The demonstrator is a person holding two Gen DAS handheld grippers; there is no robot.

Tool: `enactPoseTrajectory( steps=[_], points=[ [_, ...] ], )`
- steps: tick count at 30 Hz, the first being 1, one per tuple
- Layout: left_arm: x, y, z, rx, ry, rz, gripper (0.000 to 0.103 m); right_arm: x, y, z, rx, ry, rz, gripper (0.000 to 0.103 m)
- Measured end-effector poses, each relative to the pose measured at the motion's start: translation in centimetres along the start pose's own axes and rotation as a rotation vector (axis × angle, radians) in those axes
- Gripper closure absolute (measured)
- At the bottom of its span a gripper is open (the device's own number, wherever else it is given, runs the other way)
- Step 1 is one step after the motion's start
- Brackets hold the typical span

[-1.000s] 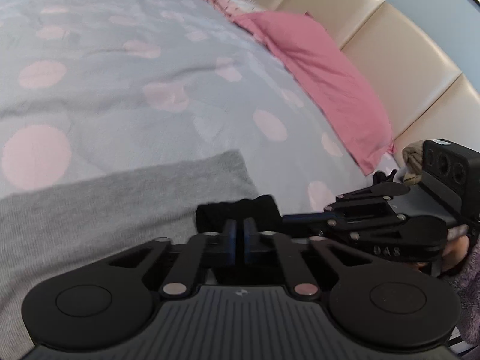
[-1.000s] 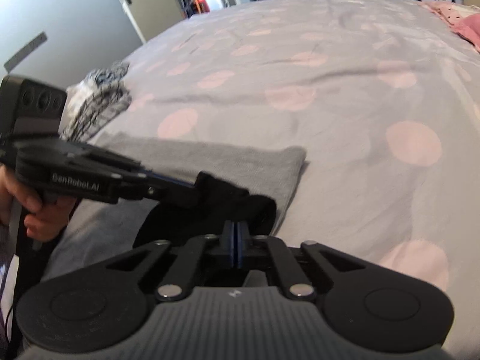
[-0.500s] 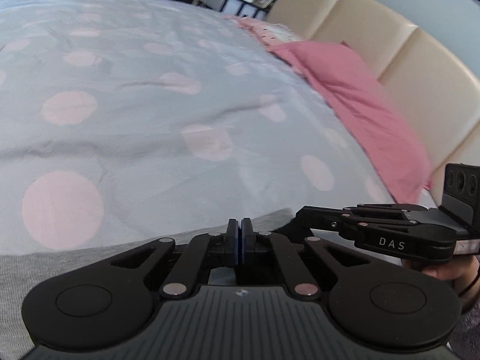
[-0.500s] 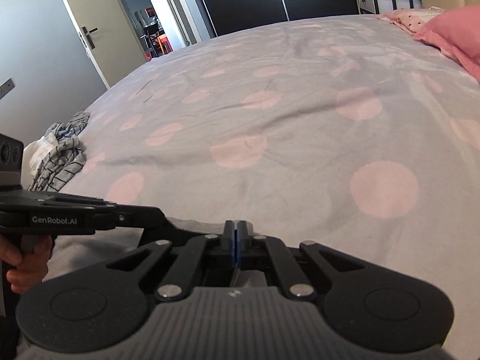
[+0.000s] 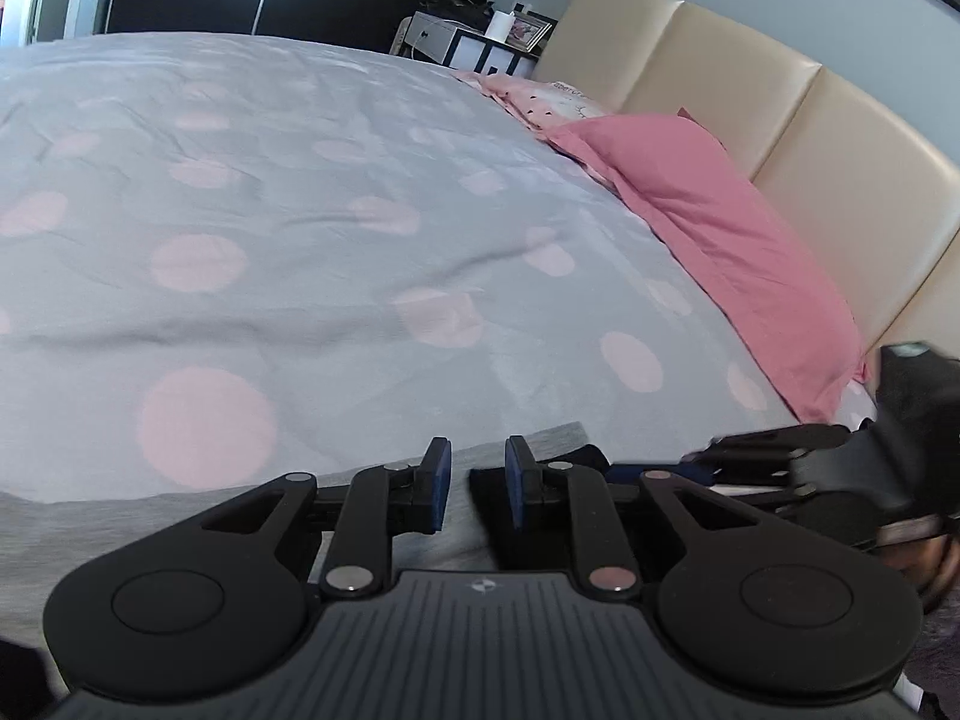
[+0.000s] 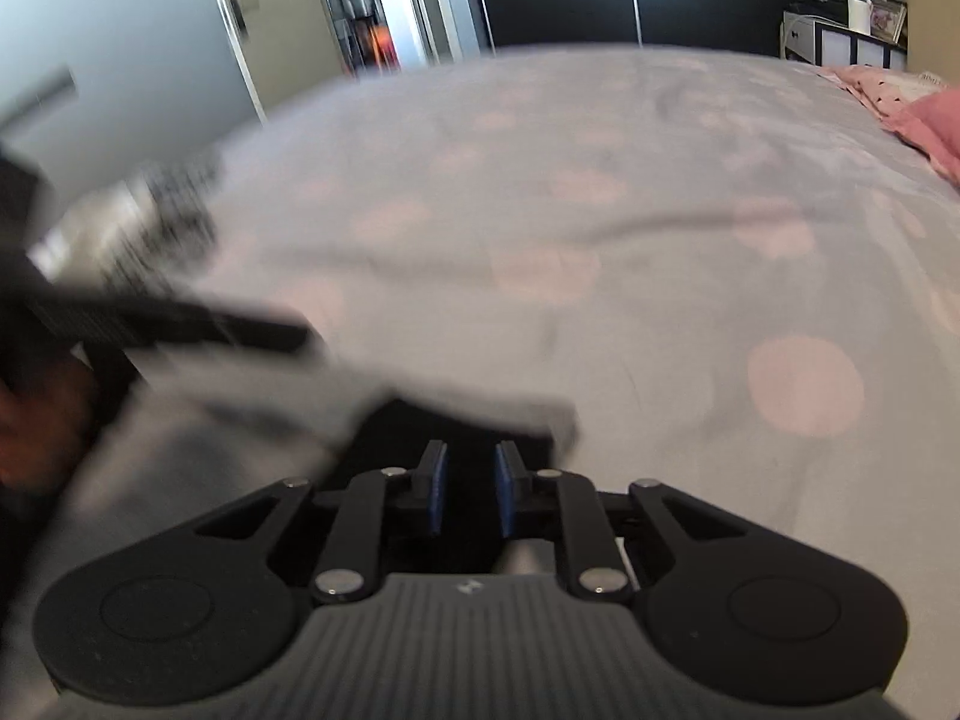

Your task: Fold clothes

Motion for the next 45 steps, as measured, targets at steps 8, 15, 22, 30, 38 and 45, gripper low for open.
enactPoseTrajectory(
  steps=[8,15,22,30,38,45],
  points=[
    [-9.6,-5.6,-1.0,0.103,-0.005,-0.177,0.087,-2.7,-6.8,-2.1,-0.075,0.077,-0.109,0.08],
    [-15.5,-11.3,2.1,0.057,-0.079,-0.266,0.087,-1.5,-18.3,-2.8,-0.223,0.031,-0.266,0.08],
    [-16.9,-14.2,6.4,-0.027,-0.117,-0.224,0.087,2.6,-27.0,-1.7,-0.332,-0.009,-0.333,0.078],
    [-18.8,-15.0,9.0,-0.051,-0.121,-0.168,0.084,5.2,-28.6,-0.6,-0.224,-0.083,-0.316,0.099],
    [-19.6,-14.9,10.2,-0.08,-0.112,-0.114,0.072,0.2,-28.1,1.9,0.039,-0.129,-0.242,0.098],
    [-19.1,-15.4,9.9,-0.098,-0.075,-0.124,0.063,1.2,-26.3,3.1,0.086,-0.169,-0.154,0.062]
  ],
)
Point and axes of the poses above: each gripper's, at about its wrist camera, not at the fingertips, and x roughly the way its jaws point, y to its right, z to its underside, the point moved 8 cm from there along x, roughly the way its jaws point, and after that the axes turned 2 degrees about z, right-handed, at the moved point
